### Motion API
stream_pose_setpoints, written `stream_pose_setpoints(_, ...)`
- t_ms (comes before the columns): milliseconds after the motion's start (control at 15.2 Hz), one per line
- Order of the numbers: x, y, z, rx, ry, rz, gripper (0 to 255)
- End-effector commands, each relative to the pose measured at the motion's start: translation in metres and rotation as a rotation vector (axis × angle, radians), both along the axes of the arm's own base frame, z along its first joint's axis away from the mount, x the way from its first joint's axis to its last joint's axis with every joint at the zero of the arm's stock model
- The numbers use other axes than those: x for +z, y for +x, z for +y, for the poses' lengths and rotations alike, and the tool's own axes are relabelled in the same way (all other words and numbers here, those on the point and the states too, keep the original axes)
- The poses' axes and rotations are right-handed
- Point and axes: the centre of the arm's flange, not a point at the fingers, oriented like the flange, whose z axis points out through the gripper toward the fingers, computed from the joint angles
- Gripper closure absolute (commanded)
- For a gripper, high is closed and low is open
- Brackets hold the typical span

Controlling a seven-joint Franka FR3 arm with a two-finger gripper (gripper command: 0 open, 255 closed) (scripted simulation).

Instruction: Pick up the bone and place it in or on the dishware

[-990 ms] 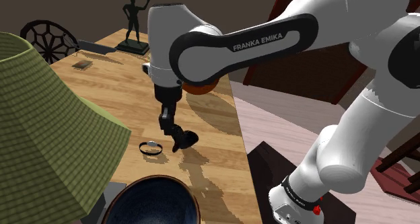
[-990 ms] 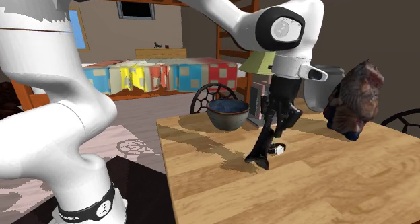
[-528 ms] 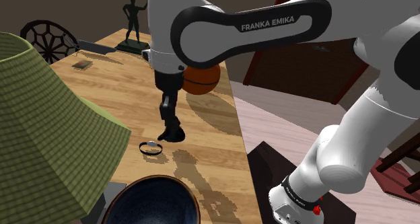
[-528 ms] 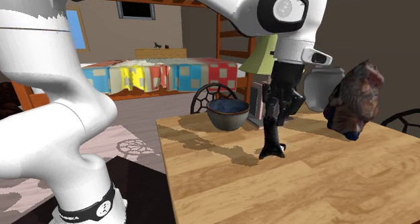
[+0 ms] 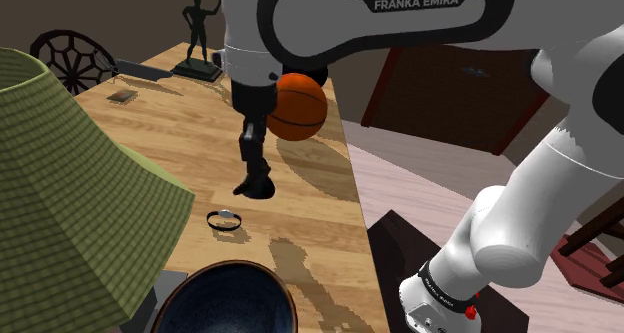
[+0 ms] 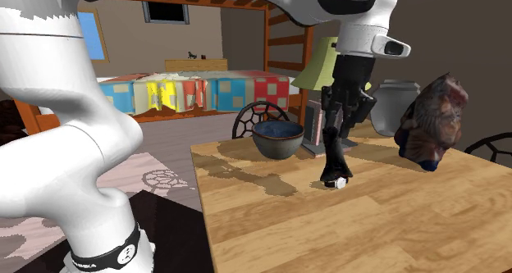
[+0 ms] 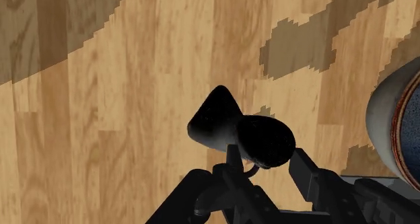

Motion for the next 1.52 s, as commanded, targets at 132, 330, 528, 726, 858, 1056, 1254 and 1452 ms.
stream_pose_setpoints(132,0.008,-0.017,0.020,0.000,0.000,0.000,255)
stream_pose_setpoints(330,0.009,-0.042,0.050,0.000,0.000,0.000,255)
stream_pose_setpoints(528,0.010,-0.067,0.081,0.000,0.000,0.000,255)
stream_pose_setpoints(726,0.011,-0.092,0.112,0.000,0.000,0.000,255)
stream_pose_setpoints(858,0.012,-0.109,0.132,0.000,0.000,0.000,255)
stream_pose_setpoints(1056,0.013,-0.134,0.163,0.000,0.000,0.000,255)
stream_pose_setpoints(1254,0.014,-0.159,0.193,0.000,0.000,0.000,255)
stream_pose_setpoints(1452,0.016,-0.161,0.192,0.000,-0.006,-0.003,0)
